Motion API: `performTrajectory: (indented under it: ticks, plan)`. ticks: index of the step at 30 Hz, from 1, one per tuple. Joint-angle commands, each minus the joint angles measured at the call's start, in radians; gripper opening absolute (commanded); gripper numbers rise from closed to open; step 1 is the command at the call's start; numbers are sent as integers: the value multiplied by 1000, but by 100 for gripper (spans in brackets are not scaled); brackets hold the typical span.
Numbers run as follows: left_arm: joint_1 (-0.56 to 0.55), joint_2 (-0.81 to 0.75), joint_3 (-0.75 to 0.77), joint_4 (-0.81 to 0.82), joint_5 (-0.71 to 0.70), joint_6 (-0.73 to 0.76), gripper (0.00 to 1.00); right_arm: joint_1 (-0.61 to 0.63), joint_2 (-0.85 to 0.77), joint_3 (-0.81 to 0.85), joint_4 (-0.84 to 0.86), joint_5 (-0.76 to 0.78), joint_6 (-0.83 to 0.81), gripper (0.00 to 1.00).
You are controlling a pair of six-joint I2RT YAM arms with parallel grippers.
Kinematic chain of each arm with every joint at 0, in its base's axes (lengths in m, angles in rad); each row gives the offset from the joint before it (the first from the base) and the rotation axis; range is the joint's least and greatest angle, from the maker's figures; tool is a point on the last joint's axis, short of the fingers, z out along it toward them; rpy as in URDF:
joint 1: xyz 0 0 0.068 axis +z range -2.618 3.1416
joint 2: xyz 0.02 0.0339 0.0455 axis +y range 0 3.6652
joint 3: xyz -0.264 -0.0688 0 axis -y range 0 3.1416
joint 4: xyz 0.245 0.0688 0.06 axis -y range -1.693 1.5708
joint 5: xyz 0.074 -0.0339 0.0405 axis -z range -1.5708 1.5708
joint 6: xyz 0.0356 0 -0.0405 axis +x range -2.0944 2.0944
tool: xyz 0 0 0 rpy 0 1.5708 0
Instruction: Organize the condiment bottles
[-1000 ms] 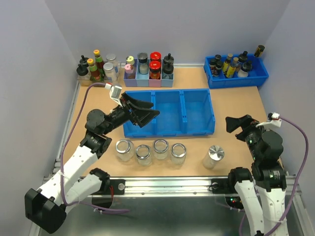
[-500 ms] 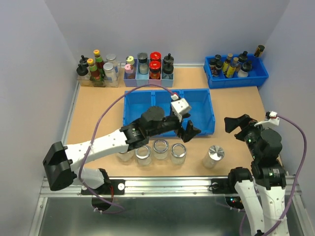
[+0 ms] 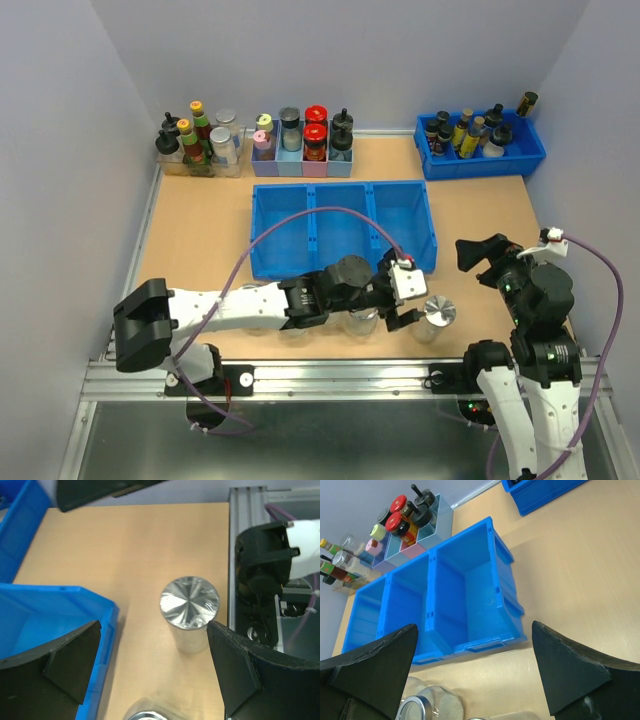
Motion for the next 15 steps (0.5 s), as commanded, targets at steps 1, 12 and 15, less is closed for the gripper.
performTrajectory:
  ticks: [1, 12, 15]
  plan:
    - [-28, 39, -19, 115, 73, 57, 99, 2, 1, 53, 14, 26, -4, 100]
    - [-34, 211, 52, 144, 196, 45, 99, 2, -2, 48, 13, 36, 6, 100]
    - [-34, 237, 70, 136, 258, 23, 99, 2, -3, 48, 13, 33, 6, 100]
